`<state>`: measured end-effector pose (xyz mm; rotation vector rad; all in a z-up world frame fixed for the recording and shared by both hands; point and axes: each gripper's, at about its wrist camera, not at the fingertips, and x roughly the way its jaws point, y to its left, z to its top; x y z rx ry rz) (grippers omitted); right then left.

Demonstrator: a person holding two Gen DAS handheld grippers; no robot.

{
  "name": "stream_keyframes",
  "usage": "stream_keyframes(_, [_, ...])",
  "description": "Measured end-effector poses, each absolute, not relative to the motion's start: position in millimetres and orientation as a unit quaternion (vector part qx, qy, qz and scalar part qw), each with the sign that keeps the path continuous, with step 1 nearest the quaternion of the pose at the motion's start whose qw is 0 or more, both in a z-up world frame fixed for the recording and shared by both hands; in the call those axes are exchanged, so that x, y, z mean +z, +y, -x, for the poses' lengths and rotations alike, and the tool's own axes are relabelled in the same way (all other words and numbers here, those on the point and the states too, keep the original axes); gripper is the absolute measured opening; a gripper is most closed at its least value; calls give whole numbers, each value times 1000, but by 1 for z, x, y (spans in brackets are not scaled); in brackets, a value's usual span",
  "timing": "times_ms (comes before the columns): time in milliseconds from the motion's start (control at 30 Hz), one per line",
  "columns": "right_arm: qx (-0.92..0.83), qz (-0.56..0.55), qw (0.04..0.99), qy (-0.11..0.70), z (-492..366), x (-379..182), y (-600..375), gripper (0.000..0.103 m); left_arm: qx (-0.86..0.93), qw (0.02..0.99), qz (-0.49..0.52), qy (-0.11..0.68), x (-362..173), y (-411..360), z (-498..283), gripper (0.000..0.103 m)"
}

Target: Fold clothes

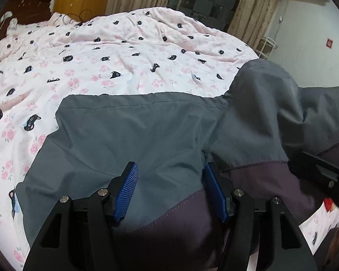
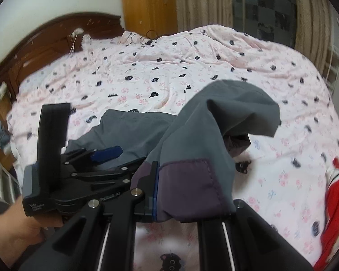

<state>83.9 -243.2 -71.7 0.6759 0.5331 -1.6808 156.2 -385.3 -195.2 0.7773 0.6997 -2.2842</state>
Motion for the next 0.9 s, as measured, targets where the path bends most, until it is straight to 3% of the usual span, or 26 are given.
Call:
stream_keyframes(167, [-718, -256, 588, 271, -101, -64, -255, 12, -853, 299, -259, 339, -187, -398, -179, 55])
stream_keyframes(533, [-701, -184, 579, 373, -135, -64, -276, 12, -816, 382, -177, 396, -154, -442, -265, 55])
stream_keyframes(900, [-630, -93, 574, 516, -205, -94, -316, 12, -802, 433, -162, 377, -136, -462, -309, 55])
